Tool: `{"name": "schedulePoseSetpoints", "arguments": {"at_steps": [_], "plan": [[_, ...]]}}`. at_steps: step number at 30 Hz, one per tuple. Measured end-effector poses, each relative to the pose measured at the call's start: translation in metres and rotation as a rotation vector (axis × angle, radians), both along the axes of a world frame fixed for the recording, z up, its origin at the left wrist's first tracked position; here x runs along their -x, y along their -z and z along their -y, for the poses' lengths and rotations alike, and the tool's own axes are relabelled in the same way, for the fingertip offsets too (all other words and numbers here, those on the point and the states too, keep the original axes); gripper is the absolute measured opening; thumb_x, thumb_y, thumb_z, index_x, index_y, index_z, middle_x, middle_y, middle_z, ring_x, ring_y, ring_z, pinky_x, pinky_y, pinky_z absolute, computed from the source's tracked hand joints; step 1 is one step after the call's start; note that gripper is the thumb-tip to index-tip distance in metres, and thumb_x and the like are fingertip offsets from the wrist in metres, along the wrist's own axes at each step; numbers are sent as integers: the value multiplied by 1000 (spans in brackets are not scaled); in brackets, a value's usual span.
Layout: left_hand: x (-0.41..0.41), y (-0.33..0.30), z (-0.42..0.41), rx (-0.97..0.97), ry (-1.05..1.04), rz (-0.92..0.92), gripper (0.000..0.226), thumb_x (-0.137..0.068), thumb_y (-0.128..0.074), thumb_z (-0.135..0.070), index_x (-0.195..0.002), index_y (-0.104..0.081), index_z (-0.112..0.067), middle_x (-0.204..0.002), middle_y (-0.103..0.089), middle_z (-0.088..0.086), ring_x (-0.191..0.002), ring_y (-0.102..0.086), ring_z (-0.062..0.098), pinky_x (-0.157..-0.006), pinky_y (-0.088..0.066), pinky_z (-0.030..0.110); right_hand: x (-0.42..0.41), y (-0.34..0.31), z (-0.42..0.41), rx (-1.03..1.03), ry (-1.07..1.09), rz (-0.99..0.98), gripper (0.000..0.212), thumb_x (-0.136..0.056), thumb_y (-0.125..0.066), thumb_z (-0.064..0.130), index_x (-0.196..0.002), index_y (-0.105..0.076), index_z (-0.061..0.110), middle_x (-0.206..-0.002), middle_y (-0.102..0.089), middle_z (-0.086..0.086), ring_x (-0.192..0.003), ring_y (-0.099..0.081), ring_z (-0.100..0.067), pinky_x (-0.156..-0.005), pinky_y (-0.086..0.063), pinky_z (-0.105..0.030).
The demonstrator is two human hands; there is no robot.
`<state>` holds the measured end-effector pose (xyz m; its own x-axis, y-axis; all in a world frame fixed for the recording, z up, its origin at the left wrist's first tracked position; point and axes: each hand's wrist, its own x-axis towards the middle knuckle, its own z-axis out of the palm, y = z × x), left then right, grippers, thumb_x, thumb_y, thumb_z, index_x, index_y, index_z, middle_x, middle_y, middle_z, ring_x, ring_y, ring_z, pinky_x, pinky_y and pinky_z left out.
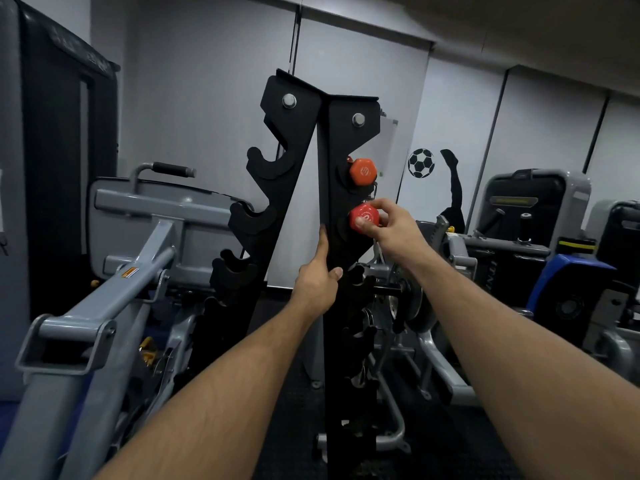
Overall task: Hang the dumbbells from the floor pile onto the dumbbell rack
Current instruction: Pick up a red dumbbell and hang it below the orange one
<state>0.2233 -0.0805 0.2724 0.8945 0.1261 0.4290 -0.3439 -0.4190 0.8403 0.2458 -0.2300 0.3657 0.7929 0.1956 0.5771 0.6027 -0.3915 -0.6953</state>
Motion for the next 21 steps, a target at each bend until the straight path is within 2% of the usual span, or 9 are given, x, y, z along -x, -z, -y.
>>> {"name": "schedulePoseSetpoints", "arguments": {"at_steps": [3, 5, 10, 12, 15, 19, 21], "plan": [[2, 0, 0, -11, 2, -1, 90, -105, -51, -19, -147, 14, -66, -108, -67, 14, -82, -73, 37, -67, -63, 52, -4, 3, 0, 9, -3, -2, 38, -94, -73, 30, -129, -58, 23, -122, -69, -5, -113, -67, -20, -99, -54, -33], [3, 0, 1, -9, 2, -7, 90, -106, -50, -19, -147, 14, -66, -110, -66, 12, -88, -73, 39, -68, -64, 51, -5, 6, 0, -8, -10, -8, 38, -95, -72, 30, -129, -57, 23, -124, -68, -5, -115, -66, -20, -101, -54, -34], [2, 0, 0, 2, 9, -6, 90, -106, -50, -19, -146, 12, -68, -108, -67, 10, -81, -72, 35, -68, -64, 51, -6, 5, -1, -42, -11, -16, 28, -96, -70, 25, -121, -57, 22, -121, -69, -8, -113, -66, -24, -94, -53, -32], [2, 0, 0, 5, 12, -9, 90, -106, -50, -19, -146, 13, -69, -108, -67, 10, -88, -73, 38, -68, -64, 51, -5, 5, -1, -48, -18, -15, 25, -96, -71, 25, -117, -58, 24, -120, -70, -8, -112, -67, -23, -90, -52, -30], [3, 0, 0, 6, 18, -7, 90, -106, -50, -19, -145, 14, -69, -113, -65, 8, -91, -73, 39, -68, -64, 49, -5, 7, 0, -49, -22, -16, 25, -95, -72, 29, -116, -58, 27, -119, -71, -8, -112, -67, -24, -95, -53, -36], [5, -1, 0, 4, 16, -11, 90, -106, -50, -19, -146, 14, -69, -116, -64, 6, -91, -74, 37, -69, -64, 50, -1, 5, 1, -52, -33, -13, 26, -95, -72, 27, -117, -58, 25, -117, -72, -7, -109, -68, -21, -83, -50, -26], [5, -1, 0, -7, 9, -12, 90, -106, -50, -19, -146, 14, -68, -117, -64, 7, -89, -74, 34, -69, -64, 49, 0, 6, 2, -80, -45, -26, 23, -95, -72, 24, -114, -59, 25, -116, -72, -8, -108, -69, -21, -85, -52, -27]]}}
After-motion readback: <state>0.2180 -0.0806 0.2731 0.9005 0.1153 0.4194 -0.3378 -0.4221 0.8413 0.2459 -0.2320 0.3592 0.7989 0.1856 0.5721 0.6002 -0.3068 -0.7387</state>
